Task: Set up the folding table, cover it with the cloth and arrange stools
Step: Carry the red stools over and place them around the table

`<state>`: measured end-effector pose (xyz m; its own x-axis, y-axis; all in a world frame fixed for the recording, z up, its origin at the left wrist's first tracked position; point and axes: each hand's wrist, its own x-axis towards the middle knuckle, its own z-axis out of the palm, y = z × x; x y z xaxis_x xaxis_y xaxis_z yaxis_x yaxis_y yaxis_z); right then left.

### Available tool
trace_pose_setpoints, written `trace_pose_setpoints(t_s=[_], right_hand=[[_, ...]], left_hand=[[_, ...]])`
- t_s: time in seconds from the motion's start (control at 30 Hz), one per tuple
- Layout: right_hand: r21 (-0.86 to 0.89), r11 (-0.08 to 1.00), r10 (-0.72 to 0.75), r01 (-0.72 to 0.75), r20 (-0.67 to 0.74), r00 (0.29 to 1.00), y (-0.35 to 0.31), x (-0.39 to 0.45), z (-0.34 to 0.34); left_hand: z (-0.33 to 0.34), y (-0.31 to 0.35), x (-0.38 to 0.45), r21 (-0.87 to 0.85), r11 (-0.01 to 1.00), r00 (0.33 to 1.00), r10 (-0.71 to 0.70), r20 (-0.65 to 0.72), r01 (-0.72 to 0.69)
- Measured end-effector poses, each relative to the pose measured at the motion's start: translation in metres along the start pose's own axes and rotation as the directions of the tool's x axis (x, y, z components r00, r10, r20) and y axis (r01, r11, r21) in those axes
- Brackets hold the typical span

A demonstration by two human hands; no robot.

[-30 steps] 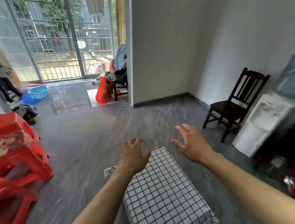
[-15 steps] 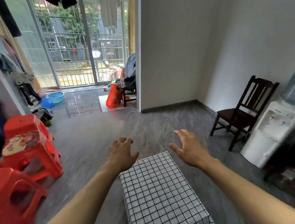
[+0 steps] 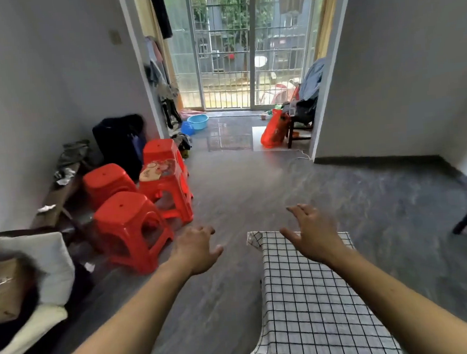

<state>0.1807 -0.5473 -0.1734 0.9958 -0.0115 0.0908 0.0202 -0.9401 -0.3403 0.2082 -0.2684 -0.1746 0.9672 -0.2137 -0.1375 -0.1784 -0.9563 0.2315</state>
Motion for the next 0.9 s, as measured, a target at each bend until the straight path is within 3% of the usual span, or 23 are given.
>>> trace_pose_setpoints(t_s=[0.53,0.7,0.9], right_hand=[[0.021,0.992,-0.128,0.127,0.106,0.986,-0.204,0.129,0.105],[-0.004,0.991,-0.135,0.137,0.156,0.979,-0.237,0.167,0.122],[0.082,0.993,-0.094,0.085,0.114,0.989,-0.246,0.249,0.137]], left_hand=[[-0.032,-0.231,0.043,-0.182,0.972,0.987,-0.157,-0.031,0.149],[-0.042,-0.272,0.077,-0.198,0.969,0.987,-0.155,-0.038,0.145],[-0.057,-0.306,0.145,-0.199,0.968,0.983,-0.171,-0.062,0.156]])
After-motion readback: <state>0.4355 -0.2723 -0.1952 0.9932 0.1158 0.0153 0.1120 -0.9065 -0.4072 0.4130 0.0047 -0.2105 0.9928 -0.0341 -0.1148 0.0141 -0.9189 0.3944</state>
